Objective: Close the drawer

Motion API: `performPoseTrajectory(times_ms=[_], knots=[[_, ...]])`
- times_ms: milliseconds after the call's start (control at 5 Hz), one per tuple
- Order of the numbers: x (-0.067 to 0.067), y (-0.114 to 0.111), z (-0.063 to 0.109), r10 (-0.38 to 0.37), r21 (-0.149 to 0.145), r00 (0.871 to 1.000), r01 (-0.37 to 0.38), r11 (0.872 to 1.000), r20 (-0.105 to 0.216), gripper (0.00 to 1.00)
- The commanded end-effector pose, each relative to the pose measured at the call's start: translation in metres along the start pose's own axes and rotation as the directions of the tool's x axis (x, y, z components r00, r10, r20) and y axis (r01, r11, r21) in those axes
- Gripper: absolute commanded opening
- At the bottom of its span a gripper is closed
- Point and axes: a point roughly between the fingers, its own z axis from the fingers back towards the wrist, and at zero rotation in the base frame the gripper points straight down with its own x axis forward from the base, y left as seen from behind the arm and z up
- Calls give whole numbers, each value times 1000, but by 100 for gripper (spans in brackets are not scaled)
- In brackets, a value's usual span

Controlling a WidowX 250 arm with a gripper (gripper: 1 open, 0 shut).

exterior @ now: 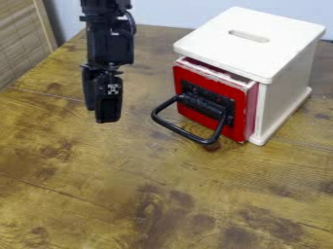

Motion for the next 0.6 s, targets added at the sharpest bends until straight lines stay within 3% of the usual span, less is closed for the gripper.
performPoseTrajectory(times_ms=[0, 400], knots=[[-13, 7, 16, 22, 37, 998, -24, 999, 52, 100], [-17, 16, 2, 30, 23, 999, -31, 999, 29, 100]])
